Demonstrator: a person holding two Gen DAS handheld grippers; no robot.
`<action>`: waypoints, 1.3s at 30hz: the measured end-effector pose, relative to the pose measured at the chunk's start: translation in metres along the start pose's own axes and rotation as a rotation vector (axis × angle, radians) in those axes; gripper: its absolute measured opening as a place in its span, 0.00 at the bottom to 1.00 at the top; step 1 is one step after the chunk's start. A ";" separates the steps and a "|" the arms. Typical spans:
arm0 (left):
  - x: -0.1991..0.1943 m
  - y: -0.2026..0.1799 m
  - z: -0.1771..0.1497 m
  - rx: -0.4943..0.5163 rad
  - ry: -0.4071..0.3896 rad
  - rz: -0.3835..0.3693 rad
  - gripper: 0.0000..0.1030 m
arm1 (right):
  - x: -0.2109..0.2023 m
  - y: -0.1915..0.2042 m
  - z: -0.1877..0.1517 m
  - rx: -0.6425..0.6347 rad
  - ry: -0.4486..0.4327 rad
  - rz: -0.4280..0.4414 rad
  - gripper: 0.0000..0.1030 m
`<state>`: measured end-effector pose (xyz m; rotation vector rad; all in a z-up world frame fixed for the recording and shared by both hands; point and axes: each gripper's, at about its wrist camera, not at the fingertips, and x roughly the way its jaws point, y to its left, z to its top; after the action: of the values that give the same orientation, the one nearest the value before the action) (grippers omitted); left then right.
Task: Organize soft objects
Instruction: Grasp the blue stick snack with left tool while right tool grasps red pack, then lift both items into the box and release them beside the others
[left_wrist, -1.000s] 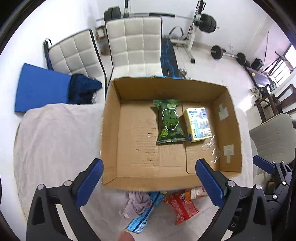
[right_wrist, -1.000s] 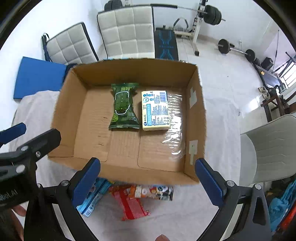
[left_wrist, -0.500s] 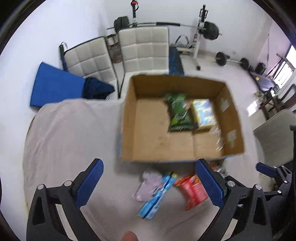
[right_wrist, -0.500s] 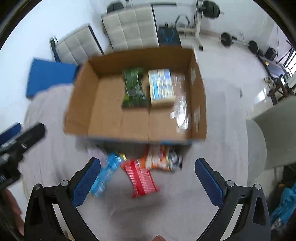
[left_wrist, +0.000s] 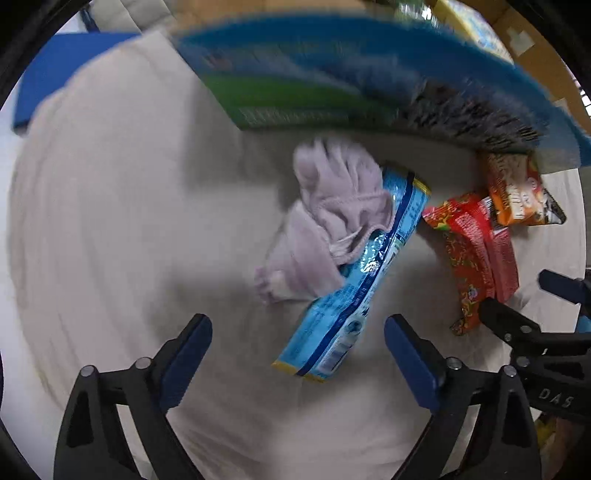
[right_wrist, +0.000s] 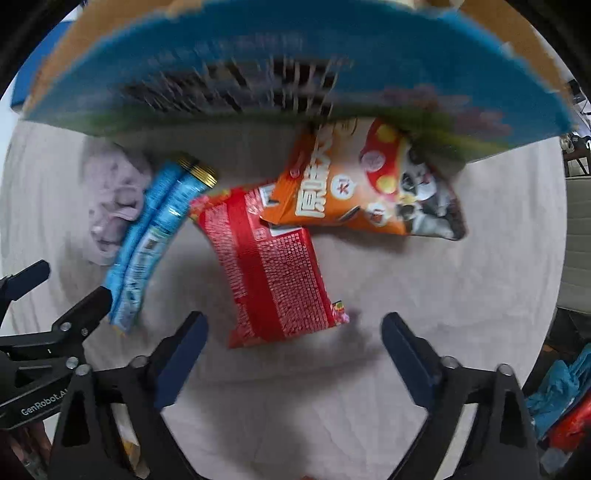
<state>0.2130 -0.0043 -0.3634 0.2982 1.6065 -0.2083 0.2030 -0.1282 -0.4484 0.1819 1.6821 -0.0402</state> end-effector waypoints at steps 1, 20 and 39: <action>0.008 -0.004 0.003 0.015 0.015 -0.002 0.91 | 0.005 0.001 0.001 -0.003 0.014 0.000 0.80; 0.028 -0.035 0.029 0.077 0.074 -0.031 0.45 | 0.035 0.021 -0.004 -0.021 0.079 -0.025 0.57; -0.016 -0.032 -0.055 -0.066 0.026 -0.185 0.22 | 0.018 0.033 -0.054 0.017 0.076 0.065 0.53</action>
<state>0.1515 -0.0189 -0.3461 0.1013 1.6641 -0.2931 0.1525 -0.0871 -0.4575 0.2536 1.7511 0.0014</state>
